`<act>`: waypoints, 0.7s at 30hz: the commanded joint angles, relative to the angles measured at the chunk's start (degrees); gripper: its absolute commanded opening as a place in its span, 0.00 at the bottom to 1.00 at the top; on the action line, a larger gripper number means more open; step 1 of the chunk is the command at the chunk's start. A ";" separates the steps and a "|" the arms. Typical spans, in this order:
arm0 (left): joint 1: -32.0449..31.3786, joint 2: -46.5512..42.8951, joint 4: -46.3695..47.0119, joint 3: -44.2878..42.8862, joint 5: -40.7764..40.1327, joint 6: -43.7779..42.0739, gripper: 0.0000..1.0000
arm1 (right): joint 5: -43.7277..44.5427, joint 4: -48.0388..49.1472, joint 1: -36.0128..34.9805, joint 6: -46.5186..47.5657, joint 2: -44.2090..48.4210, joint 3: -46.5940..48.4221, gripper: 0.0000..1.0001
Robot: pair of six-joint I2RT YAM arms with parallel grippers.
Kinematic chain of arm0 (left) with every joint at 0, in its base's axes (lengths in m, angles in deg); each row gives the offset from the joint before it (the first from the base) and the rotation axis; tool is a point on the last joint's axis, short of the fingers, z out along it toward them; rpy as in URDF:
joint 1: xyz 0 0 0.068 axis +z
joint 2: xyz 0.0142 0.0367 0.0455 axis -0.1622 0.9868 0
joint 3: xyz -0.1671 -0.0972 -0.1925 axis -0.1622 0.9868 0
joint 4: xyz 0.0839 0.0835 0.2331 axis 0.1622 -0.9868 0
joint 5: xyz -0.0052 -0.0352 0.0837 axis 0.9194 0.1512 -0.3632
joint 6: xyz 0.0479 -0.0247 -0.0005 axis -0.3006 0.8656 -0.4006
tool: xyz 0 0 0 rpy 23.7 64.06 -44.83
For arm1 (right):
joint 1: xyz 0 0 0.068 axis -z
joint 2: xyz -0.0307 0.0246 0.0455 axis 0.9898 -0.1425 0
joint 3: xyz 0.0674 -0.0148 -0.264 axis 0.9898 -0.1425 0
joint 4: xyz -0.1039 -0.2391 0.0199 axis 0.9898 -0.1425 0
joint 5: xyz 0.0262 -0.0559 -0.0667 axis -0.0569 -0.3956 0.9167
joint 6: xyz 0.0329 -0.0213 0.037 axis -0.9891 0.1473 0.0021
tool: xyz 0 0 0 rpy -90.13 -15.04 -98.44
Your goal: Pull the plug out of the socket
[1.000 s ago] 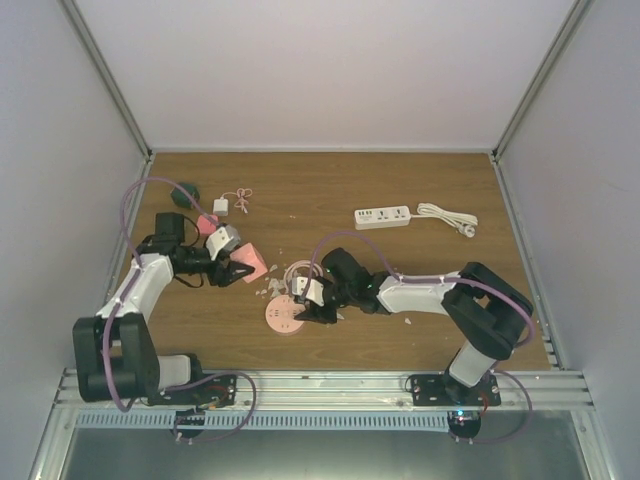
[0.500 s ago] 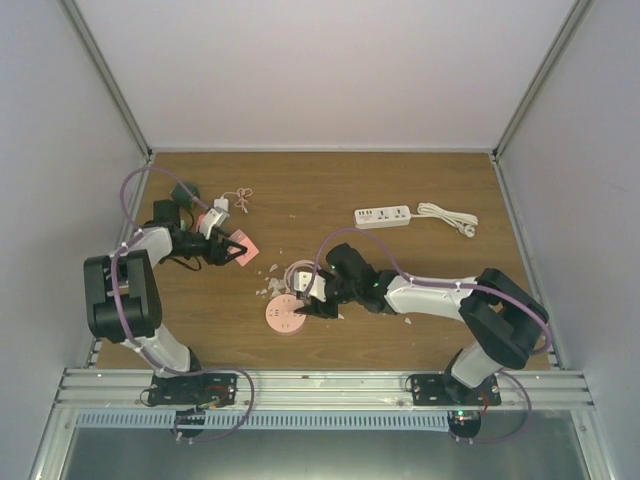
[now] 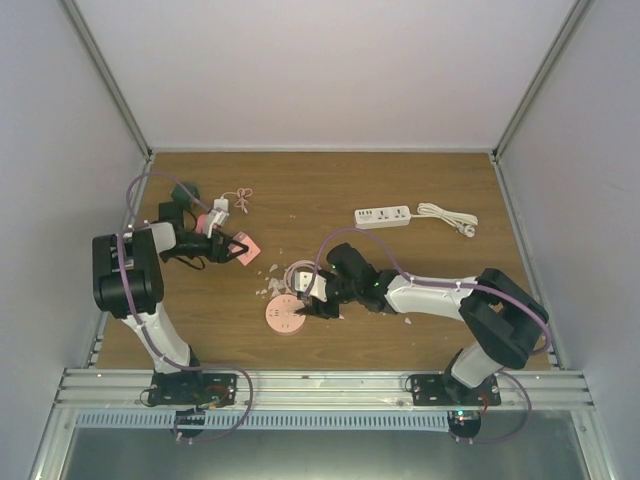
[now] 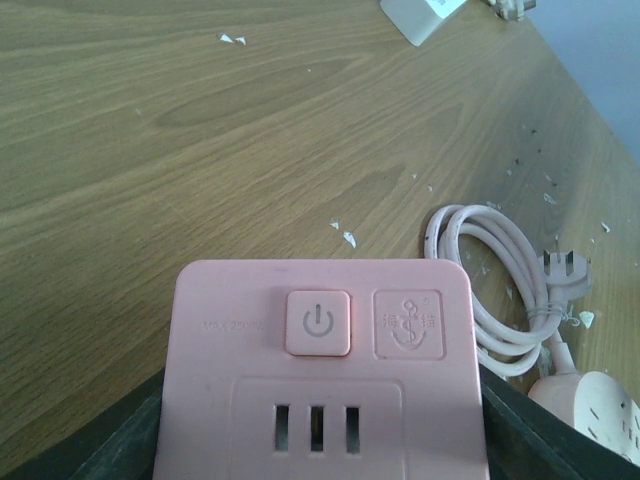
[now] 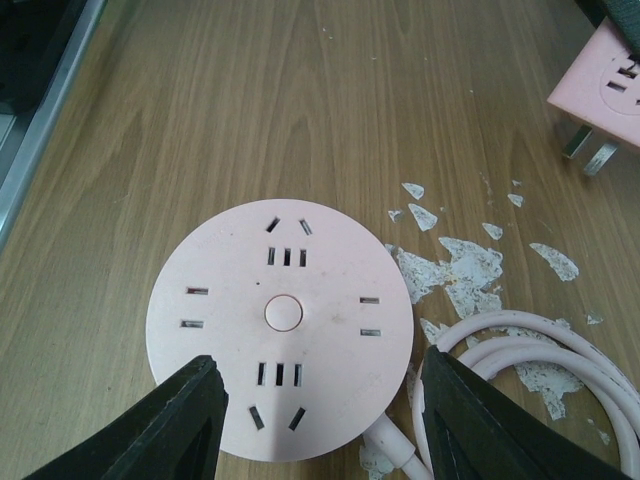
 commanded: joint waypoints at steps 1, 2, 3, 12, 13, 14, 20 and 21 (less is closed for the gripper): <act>1.16 1.69 0.65 -2.03 3.29 -0.14 0.53 | -0.39 0.13 0.21 0.67 -0.28 -0.21 0.55; 1.40 1.97 0.53 -2.19 3.21 -0.06 0.59 | -0.30 0.09 0.23 0.69 -0.44 -0.07 0.56; 1.72 2.05 0.52 -2.22 3.13 0.06 0.63 | -0.26 0.08 0.36 0.68 -0.50 0.00 0.56; 3.14 -0.96 2.97 0.01 -0.06 1.92 0.95 | 0.27 -3.09 2.32 1.69 -1.49 3.07 0.57; 3.16 -1.50 3.83 0.49 -1.61 2.92 0.95 | 0.38 -3.62 2.51 1.85 -1.62 3.62 0.57; 3.19 -2.19 5.13 0.95 -3.12 4.04 0.96 | 0.52 -4.22 2.69 2.05 -1.78 4.12 0.57; 3.20 -6.93 11.28 4.74 -11.37 10.32 0.93 | 2.06 -7.54 3.85 2.83 -2.68 6.93 0.60; 3.20 -7.42 11.69 5.23 -11.98 11.04 0.93 | 2.06 -7.84 4.07 2.79 -2.75 7.32 0.60</act>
